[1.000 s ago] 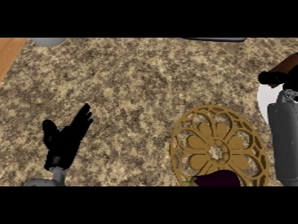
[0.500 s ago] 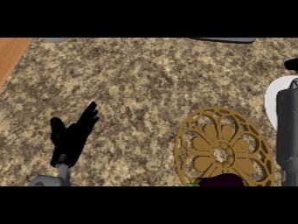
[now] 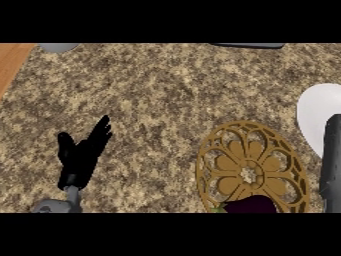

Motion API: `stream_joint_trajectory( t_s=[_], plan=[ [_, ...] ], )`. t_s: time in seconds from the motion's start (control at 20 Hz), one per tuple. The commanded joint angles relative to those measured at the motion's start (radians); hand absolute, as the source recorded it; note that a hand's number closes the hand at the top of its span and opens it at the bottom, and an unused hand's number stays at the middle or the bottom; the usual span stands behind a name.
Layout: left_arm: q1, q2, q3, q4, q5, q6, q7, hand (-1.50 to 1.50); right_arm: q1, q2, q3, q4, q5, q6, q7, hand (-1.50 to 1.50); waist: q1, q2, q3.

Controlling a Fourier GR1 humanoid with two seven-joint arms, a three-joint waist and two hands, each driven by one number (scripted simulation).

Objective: Pick the sweet potato from the placemat and place it in the plate

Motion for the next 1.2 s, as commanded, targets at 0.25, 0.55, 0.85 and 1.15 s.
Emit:
stream_joint_trajectory(
  t_s=[0.25,0.55,0.85,1.15],
  plan=[
    [0.007,0.002,0.024,0.003,0.011,0.009,0.008,0.00,0.036,0.027,-0.188,0.061,0.104,-0.300,0.212,1.50,-0.030,-0.015,0.001],
    [0.038,0.004,0.018,-0.045,0.010,0.014,0.033,0.00,0.071,-0.024,-0.298,0.165,0.051,-0.451,0.126,1.50,-0.039,-0.024,0.002],
    [0.002,0.016,0.061,0.023,0.035,-0.003,0.023,0.00,0.017,-0.083,-0.436,0.401,-0.259,-0.314,-0.004,-1.50,-0.063,-0.025,0.002],
    [0.084,-0.009,0.015,-0.037,-0.005,0.026,0.015,0.00,0.027,-0.178,-0.383,0.596,-0.554,-0.551,-0.265,-1.50,-0.060,-0.033,0.002]
  ],
)
